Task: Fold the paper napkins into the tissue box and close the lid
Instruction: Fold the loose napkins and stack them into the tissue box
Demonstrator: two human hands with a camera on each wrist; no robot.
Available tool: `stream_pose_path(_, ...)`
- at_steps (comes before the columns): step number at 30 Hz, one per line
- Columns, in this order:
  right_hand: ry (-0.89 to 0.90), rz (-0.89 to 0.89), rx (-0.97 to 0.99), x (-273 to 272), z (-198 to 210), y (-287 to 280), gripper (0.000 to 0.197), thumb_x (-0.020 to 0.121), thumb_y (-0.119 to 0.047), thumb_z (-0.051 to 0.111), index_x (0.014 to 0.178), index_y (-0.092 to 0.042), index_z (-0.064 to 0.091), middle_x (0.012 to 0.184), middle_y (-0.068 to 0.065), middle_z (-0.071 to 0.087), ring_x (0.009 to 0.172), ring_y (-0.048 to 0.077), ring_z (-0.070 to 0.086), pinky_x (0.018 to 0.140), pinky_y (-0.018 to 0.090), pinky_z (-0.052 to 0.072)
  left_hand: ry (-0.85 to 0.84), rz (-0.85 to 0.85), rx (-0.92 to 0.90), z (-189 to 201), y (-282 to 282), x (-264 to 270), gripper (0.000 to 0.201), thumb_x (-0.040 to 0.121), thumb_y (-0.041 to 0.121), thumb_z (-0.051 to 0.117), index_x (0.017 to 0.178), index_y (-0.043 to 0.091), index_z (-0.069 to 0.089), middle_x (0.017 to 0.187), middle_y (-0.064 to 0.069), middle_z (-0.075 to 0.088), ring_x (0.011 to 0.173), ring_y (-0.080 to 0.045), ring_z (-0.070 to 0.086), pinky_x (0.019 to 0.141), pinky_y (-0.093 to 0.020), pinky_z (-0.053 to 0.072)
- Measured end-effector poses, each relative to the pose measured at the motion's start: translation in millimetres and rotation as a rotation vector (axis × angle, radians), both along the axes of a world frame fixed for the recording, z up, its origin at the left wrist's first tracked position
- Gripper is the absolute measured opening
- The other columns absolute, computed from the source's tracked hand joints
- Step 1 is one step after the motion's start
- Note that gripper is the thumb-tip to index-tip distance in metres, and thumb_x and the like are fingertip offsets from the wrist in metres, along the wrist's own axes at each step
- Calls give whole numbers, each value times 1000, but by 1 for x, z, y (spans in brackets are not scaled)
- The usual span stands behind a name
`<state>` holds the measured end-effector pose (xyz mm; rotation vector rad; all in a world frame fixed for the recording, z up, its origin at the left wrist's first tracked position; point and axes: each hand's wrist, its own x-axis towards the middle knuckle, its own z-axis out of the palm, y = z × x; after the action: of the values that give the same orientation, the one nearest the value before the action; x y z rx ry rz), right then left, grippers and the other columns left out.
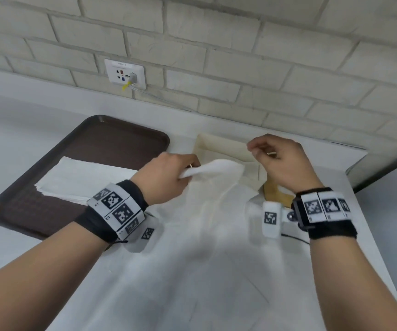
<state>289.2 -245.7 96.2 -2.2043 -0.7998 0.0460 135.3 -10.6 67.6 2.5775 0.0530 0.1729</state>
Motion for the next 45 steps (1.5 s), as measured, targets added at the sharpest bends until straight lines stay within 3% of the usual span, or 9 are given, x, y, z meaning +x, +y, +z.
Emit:
stream_pose_path(9,229,-319,564,-77,-47,-45,7,94,-27,72,101,-28,73,101,-9,75,96,5,68,85,23,51,-286,80,-113,63,15,-14,22,94,10,68,111,22,70,87,9,70,76,-12,59,66,-17,43)
stream_pose_path(15,812,-214,786,-122,-82,-20,108,48,-82,83,135,-23,60,130,-3,70,121,16,66,101,38,53,-483,158,-553,74,13,-22,20,94,16,73,110,27,69,96,15,75,88,-3,68,82,-26,55)
stream_pose_path(18,1024,-117,902,-137,-86,4,111,44,-78,87,134,-22,54,139,2,65,127,24,63,107,48,50,-501,211,-842,53,1,-20,26,90,21,74,116,19,71,109,-7,76,96,-24,72,91,-51,59)
stream_pose_path(21,1156,-63,1171,-150,-76,23,86,47,-67,92,111,-19,62,120,8,68,122,33,63,108,57,47,-456,239,-1010,28,-16,-24,22,89,21,74,110,25,72,110,-7,77,100,-29,74,94,-54,59)
stream_pose_path(27,936,-372,1275,-159,-52,32,42,93,-25,74,133,-16,65,128,3,72,119,21,69,106,46,51,-181,241,-864,-18,-28,-46,21,88,19,81,106,23,71,99,0,77,87,-21,75,76,-44,62)
stream_pose_path(31,800,-521,1126,-166,-54,21,32,92,-17,75,124,-16,69,116,-2,77,109,18,73,96,42,58,-49,195,-877,-28,-22,-59,22,89,26,82,108,23,72,97,3,78,82,-15,75,69,-33,59)
stream_pose_path(35,706,-572,976,-173,-60,12,23,91,-17,77,114,-18,73,109,-4,78,104,16,74,102,48,55,29,187,-1047,-29,-15,-65,42,83,47,75,105,11,72,94,-4,76,82,-21,70,73,-40,53)
stream_pose_path(40,583,-556,822,-184,-60,1,22,88,-20,79,109,-22,75,106,-9,79,101,11,74,97,43,56,72,123,-863,-35,0,-70,16,92,24,79,101,14,71,96,-6,77,81,-17,73,74,-34,57)
stream_pose_path(45,392,-491,669,-203,-36,-25,25,80,-24,84,102,-26,72,97,-18,78,96,6,73,76,18,56,-14,124,-741,-43,16,-75,22,87,15,82,103,18,68,94,-3,76,79,-11,71,71,-20,54)
